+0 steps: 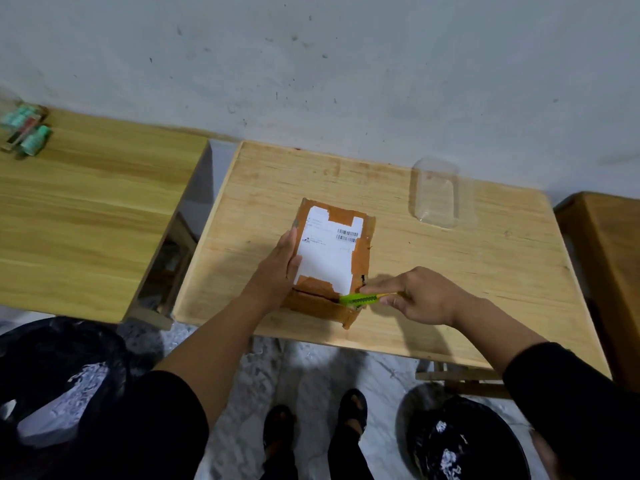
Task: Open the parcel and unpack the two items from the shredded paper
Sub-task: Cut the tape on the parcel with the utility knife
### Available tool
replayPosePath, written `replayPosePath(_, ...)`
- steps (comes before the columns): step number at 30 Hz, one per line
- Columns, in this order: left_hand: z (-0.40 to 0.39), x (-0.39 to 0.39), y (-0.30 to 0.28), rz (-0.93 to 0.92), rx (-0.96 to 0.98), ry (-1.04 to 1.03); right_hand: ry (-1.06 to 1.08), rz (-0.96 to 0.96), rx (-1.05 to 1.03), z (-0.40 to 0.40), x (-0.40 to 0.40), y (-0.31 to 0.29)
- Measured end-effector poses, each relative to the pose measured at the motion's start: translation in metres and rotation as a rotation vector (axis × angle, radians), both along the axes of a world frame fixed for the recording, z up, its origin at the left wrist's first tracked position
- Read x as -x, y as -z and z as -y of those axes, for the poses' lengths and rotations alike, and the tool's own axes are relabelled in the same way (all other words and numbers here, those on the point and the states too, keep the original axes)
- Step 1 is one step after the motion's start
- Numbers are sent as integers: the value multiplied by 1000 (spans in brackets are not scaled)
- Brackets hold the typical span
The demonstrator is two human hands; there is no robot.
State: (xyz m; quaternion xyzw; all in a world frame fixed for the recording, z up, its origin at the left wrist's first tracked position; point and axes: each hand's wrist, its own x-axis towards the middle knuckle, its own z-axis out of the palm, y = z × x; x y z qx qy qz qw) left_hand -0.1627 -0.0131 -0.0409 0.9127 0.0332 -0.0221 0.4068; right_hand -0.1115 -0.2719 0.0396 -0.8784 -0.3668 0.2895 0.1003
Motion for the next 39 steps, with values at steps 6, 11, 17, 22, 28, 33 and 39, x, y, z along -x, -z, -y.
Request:
replayPosePath(6,2,0,0,8,-28,12,544,-13,-335,21,5,-9)
replayPosePath(11,7,-3,3,0,-31,-37,1050,-101,-476,11,6,19)
replayPosePath(17,14,-3,9,19,-47,-94,1149,-118,-516,-6,13,28)
replayPosePath(22,14,-3,12,30,-51,-105,1175,-123,-525,-9,18,27)
replayPosePath(28,15,-3,12,24,-56,-109,1146,-55,-449,-23,20,18)
replayPosePath(33,20,-3,10,8,-40,-167,1094,-67,-368,-26,21,6)
replayPosePath(39,24,-3,8,-1,-46,-215,1042,-125,-285,-20,34,-9)
